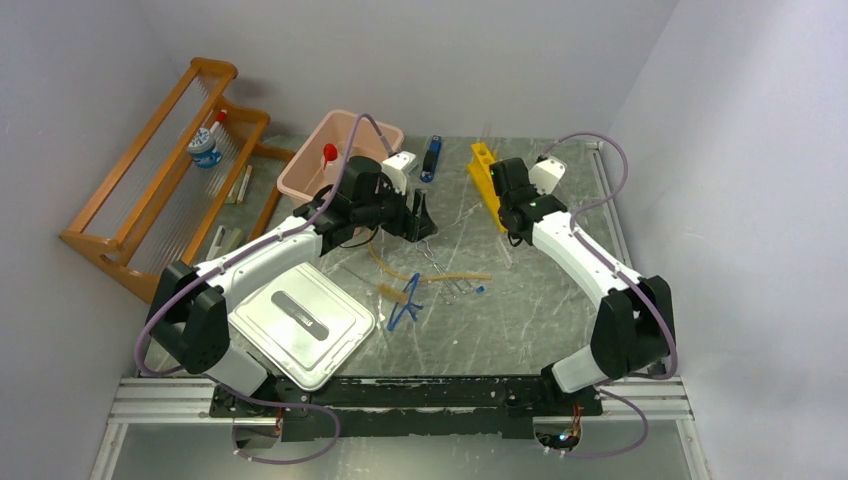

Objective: Organize the chemistry lab equipment

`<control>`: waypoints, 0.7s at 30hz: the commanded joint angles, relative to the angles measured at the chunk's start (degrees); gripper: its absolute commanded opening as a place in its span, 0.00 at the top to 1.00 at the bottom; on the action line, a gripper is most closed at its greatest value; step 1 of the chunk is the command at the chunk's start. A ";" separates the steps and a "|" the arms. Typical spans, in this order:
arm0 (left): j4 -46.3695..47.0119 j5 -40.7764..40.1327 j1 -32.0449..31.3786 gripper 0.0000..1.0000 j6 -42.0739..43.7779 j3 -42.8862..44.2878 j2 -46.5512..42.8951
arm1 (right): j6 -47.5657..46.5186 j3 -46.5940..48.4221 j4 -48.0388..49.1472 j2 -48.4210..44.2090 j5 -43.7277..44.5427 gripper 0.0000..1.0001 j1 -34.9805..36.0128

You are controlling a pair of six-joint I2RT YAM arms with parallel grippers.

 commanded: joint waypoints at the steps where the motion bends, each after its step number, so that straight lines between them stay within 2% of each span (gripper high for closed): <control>1: 3.82 6.00 -0.06 0.21 1.12 -1.26 -0.73 | -0.53 -1.97 -4.47 -4.78 -10.35 0.68 -0.14; 6: 1.45 4.90 -3.35 0.23 2.58 0.48 1.55 | 4.20 -7.92 -8.86 -10.14 -24.07 0.64 -0.03; 9: 0.65 3.81 -4.16 0.25 1.62 0.84 2.76 | 9.06 -12.88 -9.17 -12.75 -28.95 0.62 1.19; 16: 1.53 2.87 -4.56 0.26 -1.07 -1.27 2.07 | 21.68 -20.46 -6.89 -12.53 -24.19 0.59 12.02; 21: -0.40 -1.16 -4.56 0.26 0.07 -2.52 -0.61 | 27.19 -23.64 -3.48 -9.45 -21.18 0.59 14.08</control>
